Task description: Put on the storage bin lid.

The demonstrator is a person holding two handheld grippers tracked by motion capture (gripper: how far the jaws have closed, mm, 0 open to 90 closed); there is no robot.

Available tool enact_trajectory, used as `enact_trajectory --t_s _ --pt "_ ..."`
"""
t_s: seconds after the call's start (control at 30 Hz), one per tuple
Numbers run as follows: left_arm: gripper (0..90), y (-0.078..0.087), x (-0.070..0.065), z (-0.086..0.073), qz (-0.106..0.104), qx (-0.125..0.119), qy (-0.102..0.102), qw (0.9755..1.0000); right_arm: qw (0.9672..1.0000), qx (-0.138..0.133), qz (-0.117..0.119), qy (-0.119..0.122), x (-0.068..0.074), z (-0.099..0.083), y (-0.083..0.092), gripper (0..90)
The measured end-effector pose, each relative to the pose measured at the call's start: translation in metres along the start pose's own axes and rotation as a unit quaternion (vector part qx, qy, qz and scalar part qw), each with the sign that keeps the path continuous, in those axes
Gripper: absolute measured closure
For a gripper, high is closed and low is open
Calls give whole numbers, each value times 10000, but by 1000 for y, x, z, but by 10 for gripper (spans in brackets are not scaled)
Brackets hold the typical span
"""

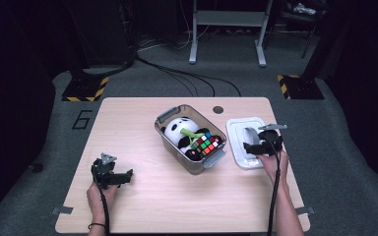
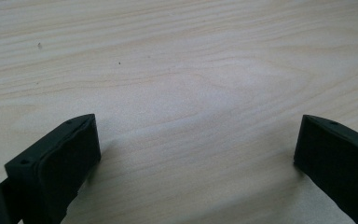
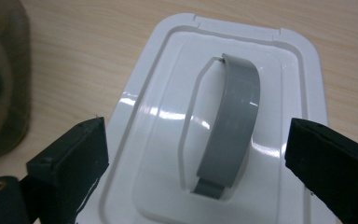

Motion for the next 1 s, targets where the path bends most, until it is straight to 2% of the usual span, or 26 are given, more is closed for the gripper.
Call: enact_trajectory --t_s 0.13,0.17,0.27,0.33,0.4,0.47,0.53,0.77,1.0 --pt "0 0 0 0 3 5 3 10000 9998 87 11 -164 -13 8 -18 261" --pt "0 0 0 0 -1 4 0 10000 9998 126 -61 -115 -16 8 -22 290" --pt "0 0 0 0 -9 11 -3 10000 9991 318 -68 -275 -22 6 -32 368" --pt "0 0 0 0 -16 24 -8 10000 9989 327 -54 -320 -23 7 -34 391" --pt "0 0 0 0 -15 21 -11 10000 9987 344 -123 -355 -26 7 -35 479" --pt "0 0 0 0 -15 19 -6 10000 9985 348 -122 -416 -26 6 -36 503" --pt "0 0 0 0 0 -1 3 10000 9984 323 -117 -445 -29 4 -36 591" --pt "0 0 0 0 0 -1 1 10000 9983 275 -104 -497 -30 4 -36 627" --pt "0 0 0 0 1 -2 3 10000 9991 232 -50 -354 -29 7 -33 666"
Point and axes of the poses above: each handheld gripper's, and its own axes: y roughly backward along the jaws, z roughly out of its top, x roughly to its left, the point moved 9 cm from there along -y, roughly forward along the jaws, and after that the axes turned 12 degrees about z, right-handed, at the moved point
